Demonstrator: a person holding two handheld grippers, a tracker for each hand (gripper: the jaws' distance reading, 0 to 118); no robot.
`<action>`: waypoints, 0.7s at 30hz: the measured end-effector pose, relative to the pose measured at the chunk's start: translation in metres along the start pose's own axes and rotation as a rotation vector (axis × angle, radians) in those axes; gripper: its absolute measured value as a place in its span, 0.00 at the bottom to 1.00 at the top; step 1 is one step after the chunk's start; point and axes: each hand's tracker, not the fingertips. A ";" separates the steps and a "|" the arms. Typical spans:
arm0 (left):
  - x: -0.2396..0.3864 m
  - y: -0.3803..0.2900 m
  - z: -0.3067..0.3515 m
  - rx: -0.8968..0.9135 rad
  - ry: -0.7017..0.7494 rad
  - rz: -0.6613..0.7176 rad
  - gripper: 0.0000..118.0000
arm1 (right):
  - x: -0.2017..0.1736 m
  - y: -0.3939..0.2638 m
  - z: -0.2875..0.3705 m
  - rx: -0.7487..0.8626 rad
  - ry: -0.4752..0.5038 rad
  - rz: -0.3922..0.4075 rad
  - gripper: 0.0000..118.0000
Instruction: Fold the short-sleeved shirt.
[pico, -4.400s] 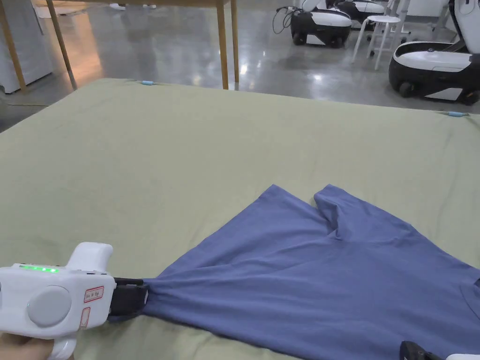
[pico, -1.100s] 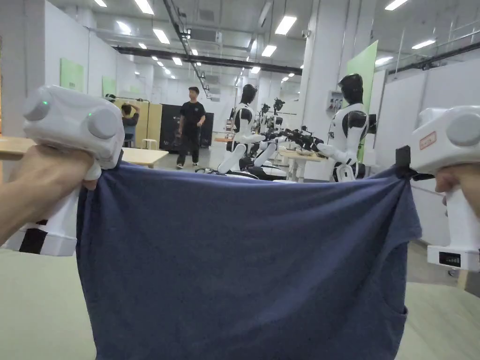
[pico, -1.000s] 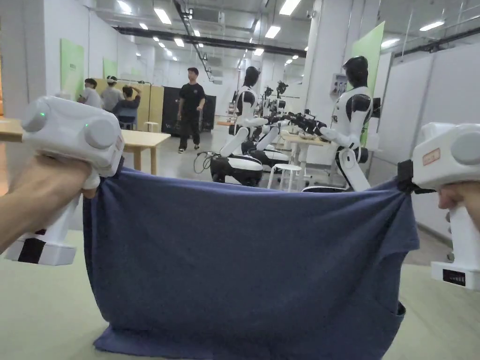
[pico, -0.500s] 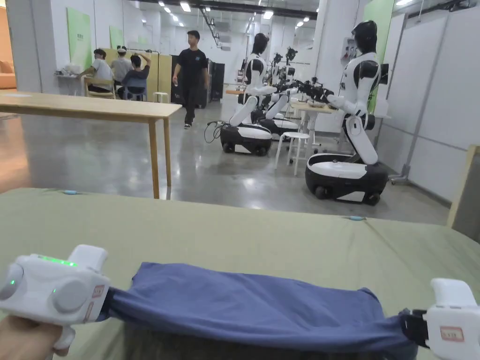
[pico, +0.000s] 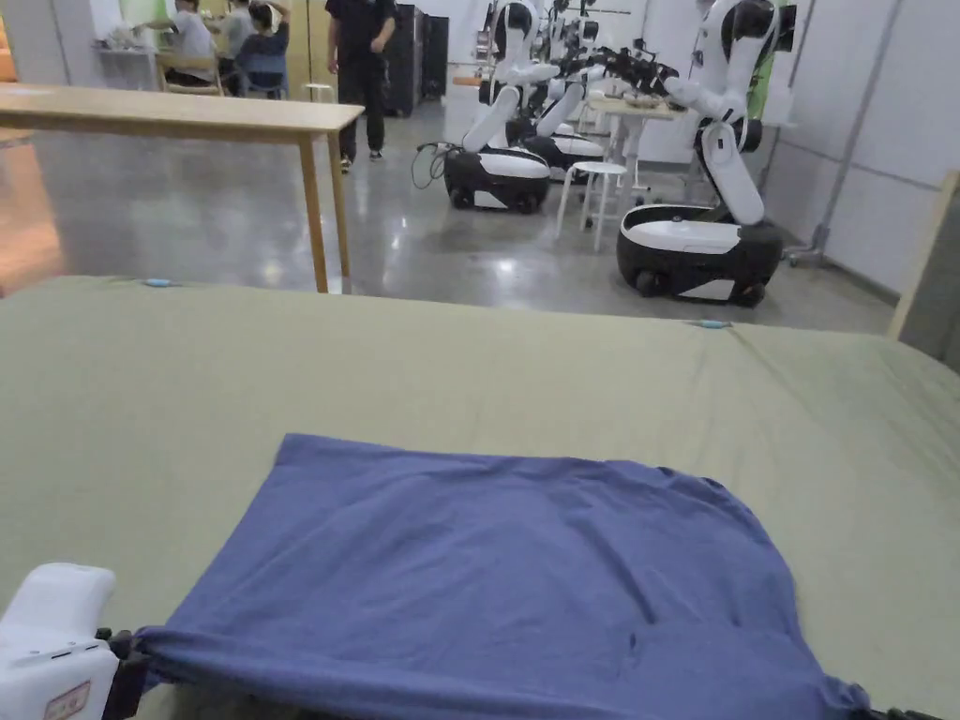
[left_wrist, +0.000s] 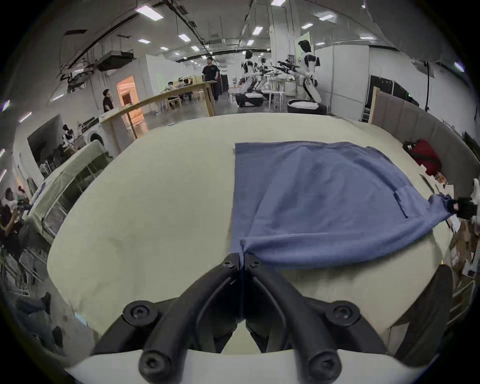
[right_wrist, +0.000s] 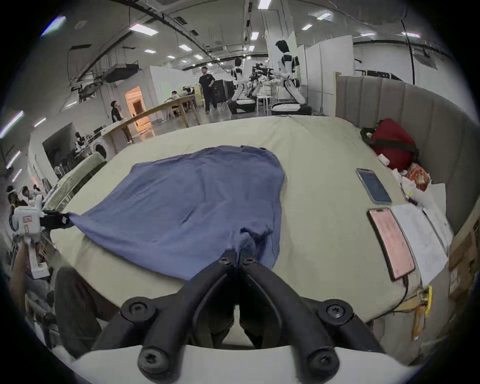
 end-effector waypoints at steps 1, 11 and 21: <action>-0.002 -0.006 0.000 -0.015 -0.015 0.000 0.00 | 0.000 -0.005 0.002 -0.006 0.003 -0.001 0.02; -0.003 -0.034 -0.016 -0.072 -0.074 0.068 0.57 | 0.000 -0.023 -0.015 -0.065 -0.021 -0.003 0.51; -0.021 -0.033 0.017 0.029 -0.028 0.150 0.17 | -0.011 -0.023 0.005 0.025 -0.109 0.005 0.74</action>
